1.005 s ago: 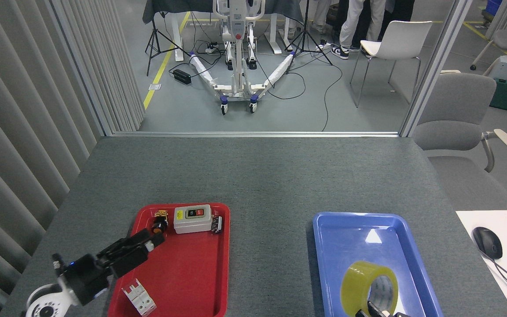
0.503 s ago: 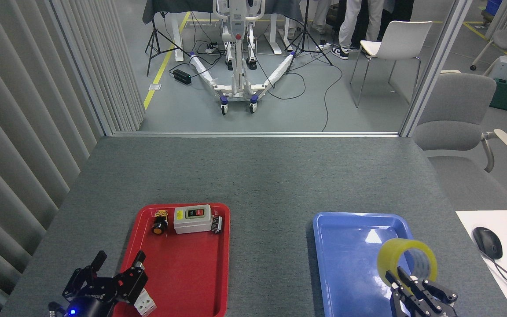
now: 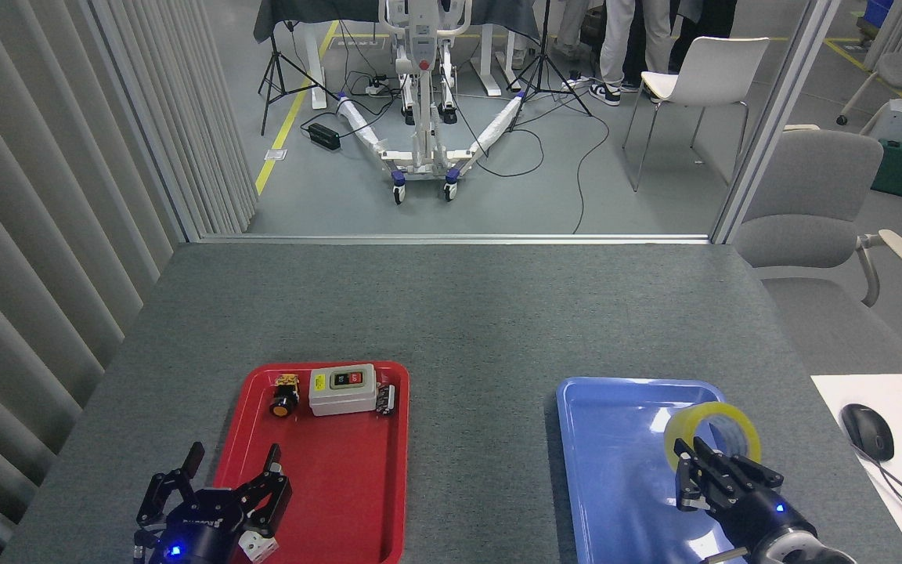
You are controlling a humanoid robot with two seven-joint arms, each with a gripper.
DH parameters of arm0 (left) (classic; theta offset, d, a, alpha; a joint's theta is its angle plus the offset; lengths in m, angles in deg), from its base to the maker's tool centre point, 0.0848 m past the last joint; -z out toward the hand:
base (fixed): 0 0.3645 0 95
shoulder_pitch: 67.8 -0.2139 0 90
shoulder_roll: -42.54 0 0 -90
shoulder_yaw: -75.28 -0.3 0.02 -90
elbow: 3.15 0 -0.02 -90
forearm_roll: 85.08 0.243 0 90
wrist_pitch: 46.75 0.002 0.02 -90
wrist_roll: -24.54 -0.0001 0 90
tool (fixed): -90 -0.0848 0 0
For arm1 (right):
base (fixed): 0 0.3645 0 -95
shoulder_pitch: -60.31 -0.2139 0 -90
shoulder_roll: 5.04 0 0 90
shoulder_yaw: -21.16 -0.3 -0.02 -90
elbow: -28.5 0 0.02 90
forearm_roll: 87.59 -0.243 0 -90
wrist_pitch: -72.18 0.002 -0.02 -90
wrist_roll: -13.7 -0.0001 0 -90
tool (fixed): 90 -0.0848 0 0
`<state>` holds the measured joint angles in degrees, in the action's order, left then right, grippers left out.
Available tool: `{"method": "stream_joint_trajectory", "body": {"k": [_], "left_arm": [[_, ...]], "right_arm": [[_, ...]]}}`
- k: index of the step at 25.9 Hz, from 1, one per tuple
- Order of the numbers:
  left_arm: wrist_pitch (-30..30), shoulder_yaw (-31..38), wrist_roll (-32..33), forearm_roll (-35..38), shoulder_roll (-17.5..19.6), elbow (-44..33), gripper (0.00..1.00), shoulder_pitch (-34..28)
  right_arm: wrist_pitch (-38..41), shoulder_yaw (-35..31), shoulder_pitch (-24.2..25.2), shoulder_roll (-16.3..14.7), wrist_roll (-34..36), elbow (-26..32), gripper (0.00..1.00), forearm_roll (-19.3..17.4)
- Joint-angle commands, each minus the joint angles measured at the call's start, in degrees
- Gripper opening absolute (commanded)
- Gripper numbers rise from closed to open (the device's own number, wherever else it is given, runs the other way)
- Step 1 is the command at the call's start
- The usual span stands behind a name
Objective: Place and move tape with both arms
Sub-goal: 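Reach the right gripper to the tape roll in the blue tray, then push the tape roll with the right gripper toward the tray's center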
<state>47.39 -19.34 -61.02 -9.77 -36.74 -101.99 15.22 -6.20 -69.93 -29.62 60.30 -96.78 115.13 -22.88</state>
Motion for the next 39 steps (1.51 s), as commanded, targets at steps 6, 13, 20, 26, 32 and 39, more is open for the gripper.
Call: {"method": "stream_joint_trajectory", "body": {"k": [6,13,20,26,32,39], "left_arm": [[-11.95,3.48,1.72,-0.16,1.05,-0.13,1.0,0.65],[-9.85,4.44,-4.26,-1.22,1.49,-0.13,1.0,1.01],[-10.28,5.23,-3.99,-1.92,1.4,0.05,1.0,2.76],[-10.28,8.75,-4.17,-2.01,1.05,0.22,1.0,2.94],[-10.28,8.66,-3.82,-2.36,1.31,4.09,1.0,4.87],[-10.64,8.57,-4.08,-2.36,0.96,7.34,1.0,5.31]], "right_arm": [[-5.38,5.84,1.42,1.1,-5.44,5.39,0.0,-0.81],[-11.8,6.01,1.86,0.93,-10.98,5.83,0.0,-0.63],[-13.82,6.28,1.42,0.93,-11.6,5.31,0.0,-0.81],[-15.05,6.37,1.42,0.93,-11.07,4.95,0.35,-0.72],[-15.93,6.98,1.51,1.02,-9.84,4.95,0.68,-0.46],[-15.4,7.51,1.51,1.1,-6.06,5.04,0.77,-0.37]]}}
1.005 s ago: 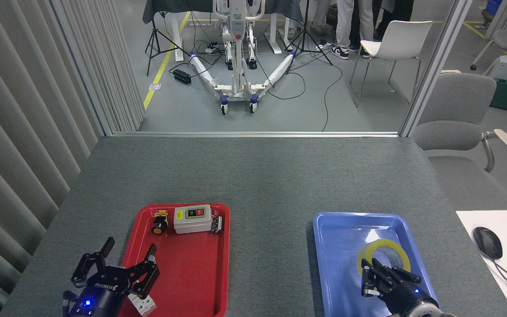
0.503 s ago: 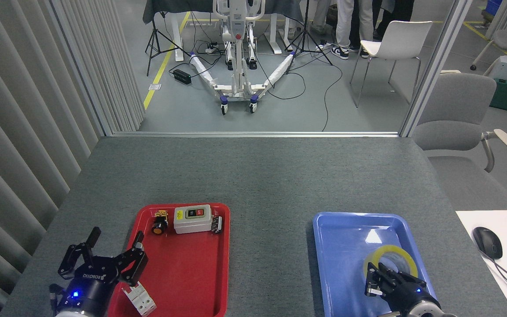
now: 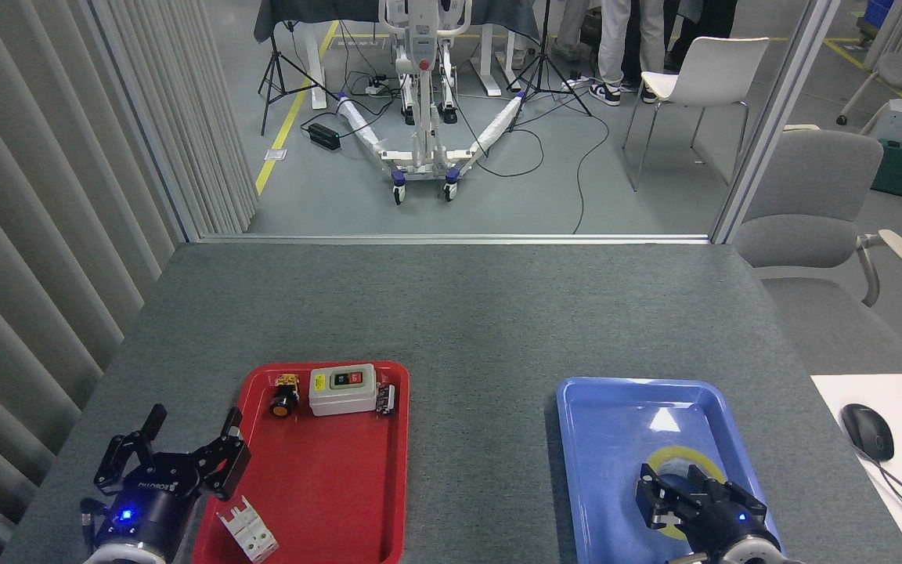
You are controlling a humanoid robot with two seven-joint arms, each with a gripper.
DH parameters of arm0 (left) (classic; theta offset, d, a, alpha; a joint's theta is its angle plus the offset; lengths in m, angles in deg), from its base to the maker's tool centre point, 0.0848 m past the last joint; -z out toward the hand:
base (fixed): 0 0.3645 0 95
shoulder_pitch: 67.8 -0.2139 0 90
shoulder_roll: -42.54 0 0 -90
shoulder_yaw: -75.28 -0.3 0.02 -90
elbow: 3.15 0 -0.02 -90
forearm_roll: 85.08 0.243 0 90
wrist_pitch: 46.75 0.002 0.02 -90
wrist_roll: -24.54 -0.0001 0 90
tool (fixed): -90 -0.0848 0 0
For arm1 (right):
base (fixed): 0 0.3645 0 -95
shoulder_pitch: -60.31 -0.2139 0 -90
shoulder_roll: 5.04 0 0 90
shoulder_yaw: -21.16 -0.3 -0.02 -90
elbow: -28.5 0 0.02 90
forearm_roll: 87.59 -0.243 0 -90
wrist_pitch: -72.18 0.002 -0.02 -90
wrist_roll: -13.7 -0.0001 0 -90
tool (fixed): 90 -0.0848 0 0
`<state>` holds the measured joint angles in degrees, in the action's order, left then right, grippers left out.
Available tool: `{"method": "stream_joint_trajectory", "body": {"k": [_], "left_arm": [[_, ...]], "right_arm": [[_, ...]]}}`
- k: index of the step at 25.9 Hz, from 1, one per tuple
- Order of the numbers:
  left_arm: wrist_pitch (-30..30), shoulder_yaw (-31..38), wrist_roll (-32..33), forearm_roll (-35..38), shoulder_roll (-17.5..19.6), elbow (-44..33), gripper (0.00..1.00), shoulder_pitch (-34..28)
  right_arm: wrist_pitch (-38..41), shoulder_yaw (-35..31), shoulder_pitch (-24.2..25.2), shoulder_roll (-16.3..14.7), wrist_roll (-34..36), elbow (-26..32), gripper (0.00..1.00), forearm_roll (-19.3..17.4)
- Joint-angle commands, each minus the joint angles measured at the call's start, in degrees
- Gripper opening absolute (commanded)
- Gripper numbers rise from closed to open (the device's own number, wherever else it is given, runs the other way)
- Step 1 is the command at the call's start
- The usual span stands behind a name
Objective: Place and move tape with both arms
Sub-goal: 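Push the tape roll with the right gripper toward the tray's center, then open the right gripper and lift it off the tape roll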
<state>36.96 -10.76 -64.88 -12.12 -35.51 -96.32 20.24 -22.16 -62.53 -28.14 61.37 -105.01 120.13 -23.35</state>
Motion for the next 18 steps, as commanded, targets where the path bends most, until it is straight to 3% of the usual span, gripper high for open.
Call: {"method": "stream_joint_trajectory", "body": {"k": [1,4,11,18], "left_arm": [[-0.29,-0.18,-0.31,0.07,-0.44,2.29,1.0,0.64],[-0.29,-1.24,-1.01,0.34,-0.62,2.47,1.0,1.34],[-3.19,-1.15,-0.66,-0.1,0.26,3.43,1.0,2.05],[-3.28,-1.06,-1.01,-0.01,-0.35,4.05,1.0,5.3]], "right_arm": [[0.73,0.11,0.03,0.04,4.8,0.05,0.81,0.1],[2.31,-0.06,0.21,0.12,14.11,0.05,0.92,0.36],[3.28,-2.79,3.28,3.02,36.88,0.05,0.94,5.9],[1.87,-3.49,5.22,5.05,38.81,0.05,0.97,7.92]]}}
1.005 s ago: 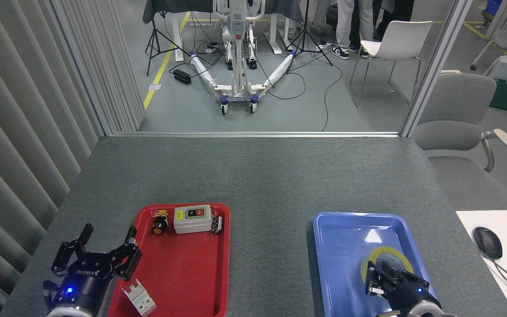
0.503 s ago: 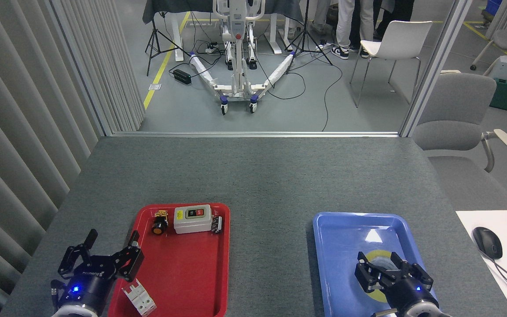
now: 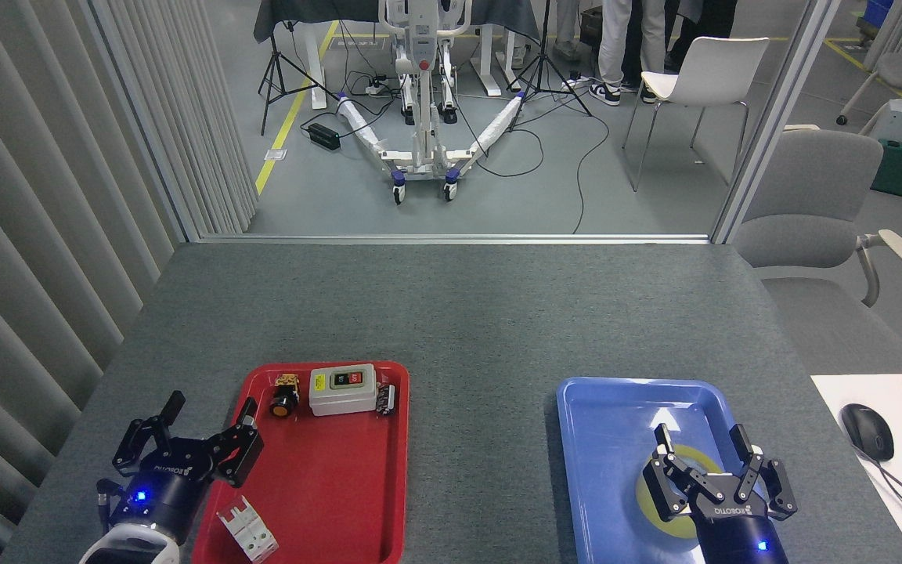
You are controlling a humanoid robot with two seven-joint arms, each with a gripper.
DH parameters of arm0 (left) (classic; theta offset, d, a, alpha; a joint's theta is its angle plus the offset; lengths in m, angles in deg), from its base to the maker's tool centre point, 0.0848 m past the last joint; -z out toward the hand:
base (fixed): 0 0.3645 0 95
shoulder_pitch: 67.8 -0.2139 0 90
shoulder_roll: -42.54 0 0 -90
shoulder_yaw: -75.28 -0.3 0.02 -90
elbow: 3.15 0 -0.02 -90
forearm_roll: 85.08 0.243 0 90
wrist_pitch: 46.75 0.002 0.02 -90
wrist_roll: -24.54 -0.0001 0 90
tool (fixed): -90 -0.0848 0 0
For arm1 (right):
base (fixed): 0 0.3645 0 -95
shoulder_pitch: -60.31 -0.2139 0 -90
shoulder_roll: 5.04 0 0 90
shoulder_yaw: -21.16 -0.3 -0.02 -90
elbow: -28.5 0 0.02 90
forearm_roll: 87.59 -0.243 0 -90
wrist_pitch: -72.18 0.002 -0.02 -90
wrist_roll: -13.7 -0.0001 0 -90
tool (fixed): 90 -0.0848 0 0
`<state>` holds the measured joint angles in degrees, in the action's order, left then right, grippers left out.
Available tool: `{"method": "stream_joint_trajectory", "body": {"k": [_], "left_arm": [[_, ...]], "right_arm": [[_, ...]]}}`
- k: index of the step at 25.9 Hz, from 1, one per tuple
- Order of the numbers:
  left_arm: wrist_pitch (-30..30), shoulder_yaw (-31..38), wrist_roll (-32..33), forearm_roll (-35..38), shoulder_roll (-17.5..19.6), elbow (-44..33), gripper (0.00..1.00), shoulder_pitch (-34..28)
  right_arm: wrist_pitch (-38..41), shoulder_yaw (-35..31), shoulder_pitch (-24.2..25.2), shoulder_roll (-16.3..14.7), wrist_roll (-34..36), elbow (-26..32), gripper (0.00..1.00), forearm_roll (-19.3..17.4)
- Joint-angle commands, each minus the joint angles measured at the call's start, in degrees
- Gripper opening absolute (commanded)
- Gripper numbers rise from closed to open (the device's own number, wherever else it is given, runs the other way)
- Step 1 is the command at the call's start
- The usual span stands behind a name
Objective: Place and move tape with both arms
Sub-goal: 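Open the right gripper and lift it off the tape roll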
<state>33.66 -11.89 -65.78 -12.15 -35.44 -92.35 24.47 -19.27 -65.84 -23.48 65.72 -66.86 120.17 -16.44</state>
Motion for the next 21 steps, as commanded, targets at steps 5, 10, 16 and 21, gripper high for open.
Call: {"method": "stream_joint_trajectory", "body": {"k": [5,10,16,21], "left_arm": [[0.54,-0.11,-0.55,0.72,-0.69,2.46,1.0,0.81],[0.54,0.16,-1.34,0.54,-0.6,3.16,1.0,-0.42],[0.01,0.16,-1.52,-0.16,-1.13,2.81,1.0,-0.51],[0.01,0.42,-1.7,-0.25,-1.21,2.81,1.0,-0.6]], "right_arm": [[-3.3,-0.18,0.73,1.4,0.32,0.0,0.97,2.15],[-3.74,-0.18,0.73,1.48,-0.74,-0.09,0.96,2.85],[-4.79,-0.18,0.65,1.57,-4.08,-0.17,0.96,3.29],[-4.79,-0.18,0.56,1.31,-3.99,-0.17,0.96,3.29]]}}
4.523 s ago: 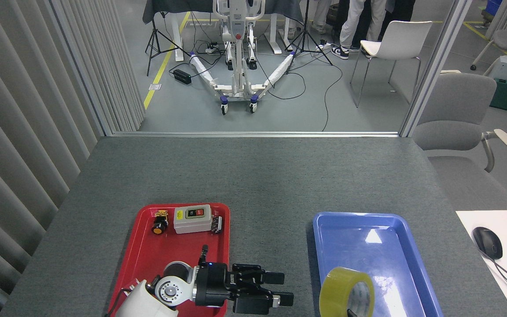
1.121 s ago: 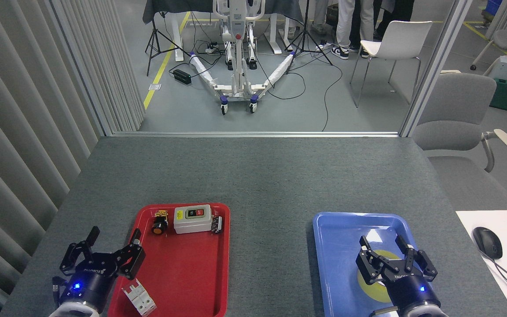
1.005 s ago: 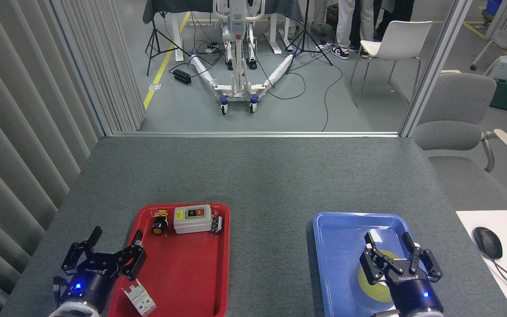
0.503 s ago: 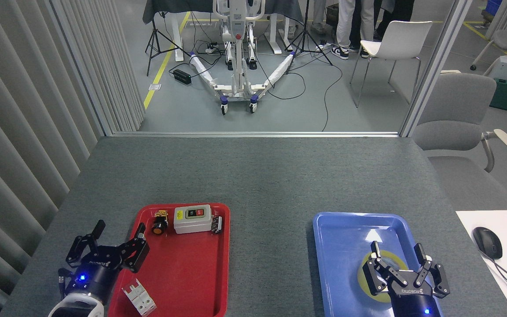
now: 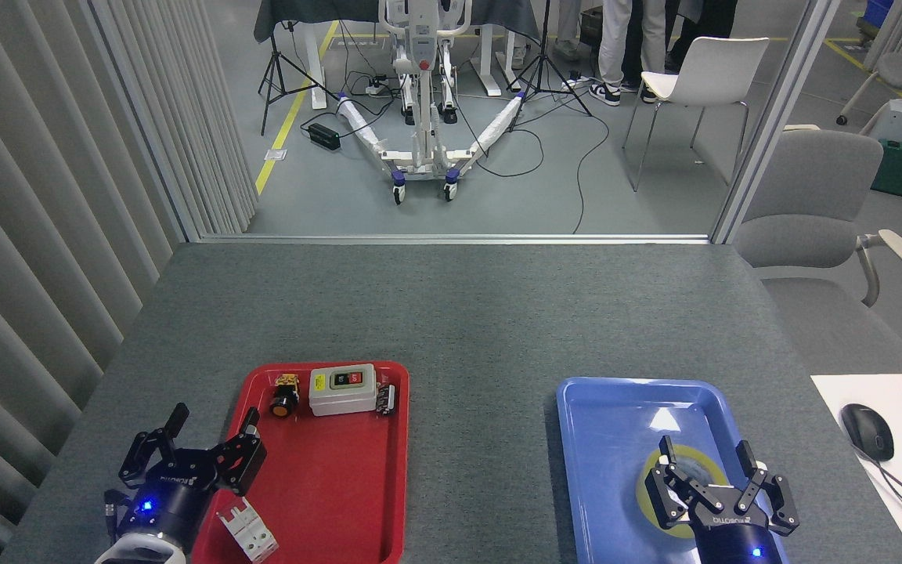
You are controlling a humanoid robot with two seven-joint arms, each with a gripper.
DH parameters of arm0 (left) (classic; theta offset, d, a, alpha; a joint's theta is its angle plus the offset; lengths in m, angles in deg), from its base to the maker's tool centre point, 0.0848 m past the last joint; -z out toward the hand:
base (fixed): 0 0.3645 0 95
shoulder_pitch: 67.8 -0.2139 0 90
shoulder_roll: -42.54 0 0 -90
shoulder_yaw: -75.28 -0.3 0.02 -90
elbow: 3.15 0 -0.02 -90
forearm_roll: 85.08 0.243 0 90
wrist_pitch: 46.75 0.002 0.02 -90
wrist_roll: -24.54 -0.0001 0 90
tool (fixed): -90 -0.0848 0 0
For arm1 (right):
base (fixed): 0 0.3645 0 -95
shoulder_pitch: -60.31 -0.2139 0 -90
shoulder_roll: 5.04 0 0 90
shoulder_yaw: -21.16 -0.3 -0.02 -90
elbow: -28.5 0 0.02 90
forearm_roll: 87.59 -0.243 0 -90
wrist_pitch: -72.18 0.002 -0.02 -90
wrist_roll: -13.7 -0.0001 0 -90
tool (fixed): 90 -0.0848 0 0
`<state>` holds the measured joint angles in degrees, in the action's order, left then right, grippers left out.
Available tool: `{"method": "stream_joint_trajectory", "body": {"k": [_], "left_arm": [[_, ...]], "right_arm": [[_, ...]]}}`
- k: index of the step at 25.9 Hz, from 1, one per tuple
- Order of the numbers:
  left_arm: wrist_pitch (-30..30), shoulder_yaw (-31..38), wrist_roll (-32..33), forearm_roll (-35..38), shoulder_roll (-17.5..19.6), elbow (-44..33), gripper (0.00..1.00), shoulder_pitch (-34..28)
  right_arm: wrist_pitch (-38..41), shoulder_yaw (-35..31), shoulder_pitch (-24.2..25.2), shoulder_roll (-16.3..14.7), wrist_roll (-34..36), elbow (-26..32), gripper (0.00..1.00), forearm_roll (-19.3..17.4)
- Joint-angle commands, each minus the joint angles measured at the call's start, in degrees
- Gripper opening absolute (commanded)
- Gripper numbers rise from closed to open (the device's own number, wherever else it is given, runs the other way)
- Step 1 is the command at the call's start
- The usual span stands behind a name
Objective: Place and move tape with both arms
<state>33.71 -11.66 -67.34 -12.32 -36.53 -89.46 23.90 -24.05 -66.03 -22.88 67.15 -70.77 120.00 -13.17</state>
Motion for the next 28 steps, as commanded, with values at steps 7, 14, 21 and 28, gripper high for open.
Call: {"method": "stream_joint_trajectory", "body": {"k": [7,14,21,28], "left_arm": [[-0.21,0.01,-0.23,-0.08,-0.21,1.59,1.0,0.5],[-0.21,0.01,-0.23,0.01,-0.13,0.89,1.0,0.58],[-0.21,0.01,-0.23,0.01,-0.13,0.97,1.0,0.23],[-0.21,0.19,-0.23,0.01,-0.04,0.97,1.0,0.14]], "right_arm": [[0.25,0.09,-0.04,-0.65,-0.26,0.26,0.99,-0.42],[0.07,0.53,-0.22,-0.3,-0.35,0.79,0.99,-0.42],[0.25,0.53,-0.22,-0.03,-0.26,0.7,0.99,-0.33],[0.69,0.44,-0.22,0.14,-0.26,0.61,1.0,-0.15]]}}
